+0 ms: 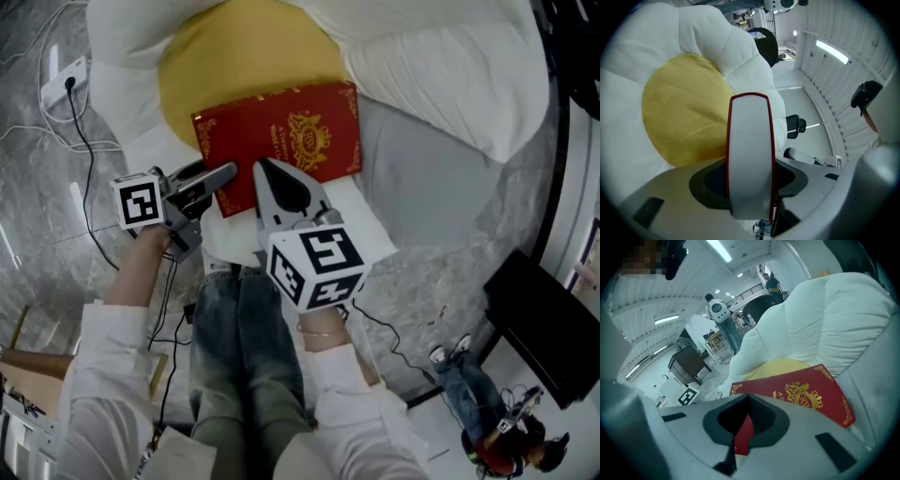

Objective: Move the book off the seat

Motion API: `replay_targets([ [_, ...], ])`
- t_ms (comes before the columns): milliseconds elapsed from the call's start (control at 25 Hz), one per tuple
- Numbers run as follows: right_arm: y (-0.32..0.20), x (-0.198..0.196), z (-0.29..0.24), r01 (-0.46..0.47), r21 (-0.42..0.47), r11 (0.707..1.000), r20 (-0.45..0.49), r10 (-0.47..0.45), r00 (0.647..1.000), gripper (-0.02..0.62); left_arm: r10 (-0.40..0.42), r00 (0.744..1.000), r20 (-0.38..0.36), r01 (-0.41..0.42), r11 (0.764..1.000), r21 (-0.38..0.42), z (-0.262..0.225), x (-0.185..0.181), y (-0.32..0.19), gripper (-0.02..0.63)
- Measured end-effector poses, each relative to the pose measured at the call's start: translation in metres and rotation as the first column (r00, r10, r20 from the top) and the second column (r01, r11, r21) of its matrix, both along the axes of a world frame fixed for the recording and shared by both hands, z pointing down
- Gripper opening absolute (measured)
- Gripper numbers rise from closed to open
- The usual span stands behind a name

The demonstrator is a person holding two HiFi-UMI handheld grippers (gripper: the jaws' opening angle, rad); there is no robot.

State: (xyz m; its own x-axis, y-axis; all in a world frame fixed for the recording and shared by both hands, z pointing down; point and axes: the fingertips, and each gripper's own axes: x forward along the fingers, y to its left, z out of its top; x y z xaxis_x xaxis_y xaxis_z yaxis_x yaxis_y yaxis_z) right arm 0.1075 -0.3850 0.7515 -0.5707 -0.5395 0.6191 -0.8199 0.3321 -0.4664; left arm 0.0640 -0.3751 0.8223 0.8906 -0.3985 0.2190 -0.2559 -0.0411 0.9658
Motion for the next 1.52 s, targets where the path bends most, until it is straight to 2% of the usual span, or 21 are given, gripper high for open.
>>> replay_targets([
  [200, -0.002, -0.003, -0.036, -0.003, 0.034, 0.999, -0.003, 0.003, 1.0, 0.012, -0.009, 1.0, -0.013, 0.01, 0.999, 0.036, -0.036, -0.003, 0.011, 0.241],
  [400, 0.008, -0.005, -0.063, 0.016, 0.062, 0.998, -0.02, -0.015, 1.0, 0.012, -0.126, 0.988, -0.086, 0.126, 0.992, 0.0, -0.07, -0.012, 0.02, 0.241],
  [480, 0.014, -0.001, -0.035, 0.038, 0.059, 0.998, -0.039, -0.035, 0.999, 0.011, -0.154, 0.983, -0.098, 0.154, 0.988, -0.003, -0.045, -0.012, 0.025, 0.241],
  [640, 0.023, 0.027, 0.063, 0.067, 0.039, 0.997, -0.089, -0.064, 0.994, 0.012, -0.193, 0.972, -0.131, 0.193, 0.981, -0.015, 0.052, 0.011, 0.034, 0.241],
  [720, 0.02, 0.029, 0.067, 0.07, 0.051, 0.996, -0.092, -0.065, 0.994, 0.011, -0.217, 0.965, -0.146, 0.218, 0.976, -0.014, 0.053, 0.011, 0.029, 0.241],
  [880, 0.015, 0.019, 0.012, 0.069, 0.087, 0.994, -0.079, -0.062, 0.995, 0.011, -0.254, 0.955, -0.152, 0.26, 0.965, 0.02, -0.006, -0.001, 0.021, 0.241],
  [1080, 0.003, 0.002, -0.065, 0.088, 0.168, 0.982, -0.07, -0.077, 0.995, 0.011, -0.296, 0.927, -0.229, 0.317, 0.947, 0.058, -0.088, -0.019, 0.011, 0.241],
  [1200, 0.009, -0.011, -0.116, 0.1, 0.194, 0.976, -0.063, -0.089, 0.994, 0.011, -0.287, 0.933, -0.216, 0.31, 0.948, 0.078, -0.136, -0.027, 0.022, 0.241],
  [1320, 0.015, -0.016, -0.16, 0.072, 0.212, 0.975, -0.033, -0.067, 0.997, 0.011, -0.281, 0.943, -0.18, 0.3, 0.949, 0.093, -0.176, -0.034, 0.036, 0.241],
  [1520, 0.016, -0.018, -0.23, 0.041, 0.272, 0.962, 0.01, -0.045, 0.999, 0.012, -0.298, 0.934, -0.198, 0.329, 0.933, 0.148, -0.25, -0.044, 0.043, 0.241],
])
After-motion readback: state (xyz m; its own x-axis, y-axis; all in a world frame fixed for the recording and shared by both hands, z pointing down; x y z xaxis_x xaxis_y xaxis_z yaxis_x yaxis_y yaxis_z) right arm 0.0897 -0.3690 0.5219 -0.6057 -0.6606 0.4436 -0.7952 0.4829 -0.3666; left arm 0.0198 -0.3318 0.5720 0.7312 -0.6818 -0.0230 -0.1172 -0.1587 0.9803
